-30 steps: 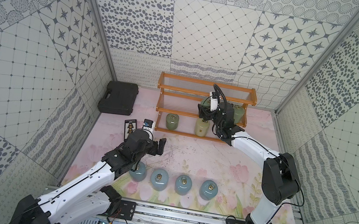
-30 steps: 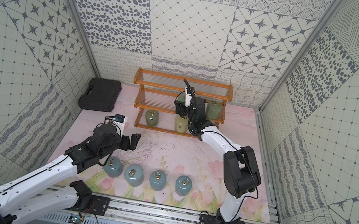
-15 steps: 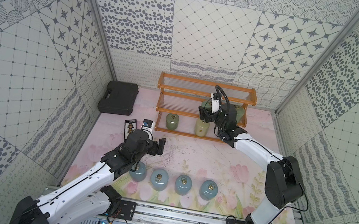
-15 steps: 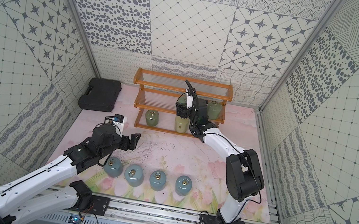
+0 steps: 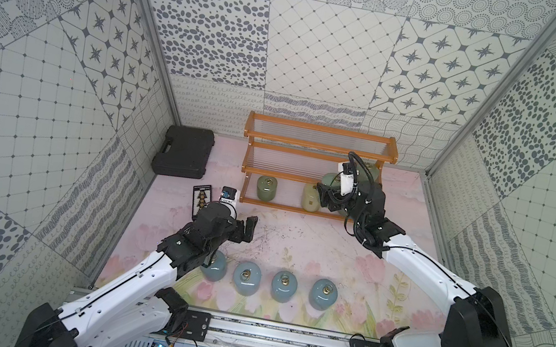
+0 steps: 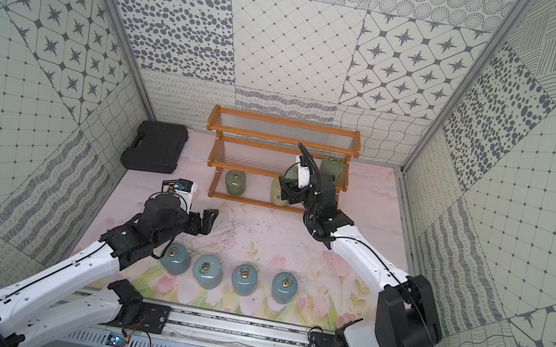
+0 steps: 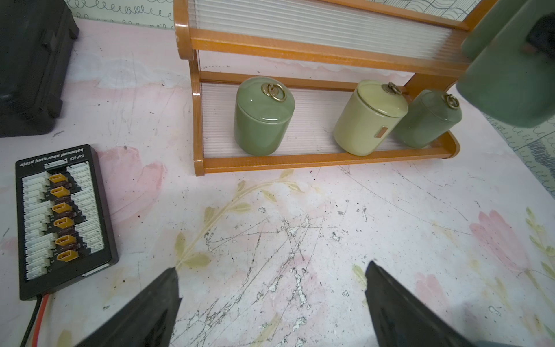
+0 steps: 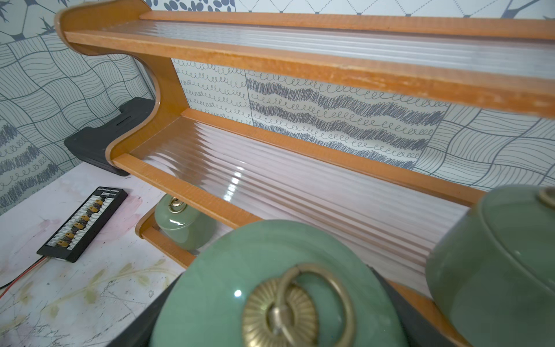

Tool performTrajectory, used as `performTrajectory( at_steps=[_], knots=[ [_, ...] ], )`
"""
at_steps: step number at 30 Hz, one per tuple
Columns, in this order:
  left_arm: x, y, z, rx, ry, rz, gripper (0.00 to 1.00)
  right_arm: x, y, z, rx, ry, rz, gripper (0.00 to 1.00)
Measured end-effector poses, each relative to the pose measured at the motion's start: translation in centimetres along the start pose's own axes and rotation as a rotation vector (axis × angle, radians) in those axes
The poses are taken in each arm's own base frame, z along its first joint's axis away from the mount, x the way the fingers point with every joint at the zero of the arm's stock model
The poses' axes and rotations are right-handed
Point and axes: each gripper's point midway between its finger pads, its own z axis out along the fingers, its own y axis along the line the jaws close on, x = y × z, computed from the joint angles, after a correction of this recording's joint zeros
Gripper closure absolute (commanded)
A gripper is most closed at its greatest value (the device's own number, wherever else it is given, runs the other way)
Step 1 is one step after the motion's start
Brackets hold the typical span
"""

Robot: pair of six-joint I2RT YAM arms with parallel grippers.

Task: Remove the tea canisters from the shelf
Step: Pick up the tea canister from the shelf, then place the tea canister at the center of the board.

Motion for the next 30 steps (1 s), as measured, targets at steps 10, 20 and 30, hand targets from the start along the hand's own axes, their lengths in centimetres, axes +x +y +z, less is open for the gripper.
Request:
performTrajectory(
  at_steps=[10,20,30],
  knots=[
    [0.2,-0.6,0.0,0.033,0.012,-0.009,0.0,5.1,-1.0,-5.6,0.091,0.038,0.036,0.34],
    [0.4,-1.2,-0.1,0.069,0.023,-0.01,0.0,12.4,-1.9,-7.2,0.183,0.151,0.065,0.34],
    [0.1,-1.5,-0.6,0.088,0.012,-0.016,0.0,17.1,-4.1,-8.1,0.305,0.198,0.111,0.34]
  ],
)
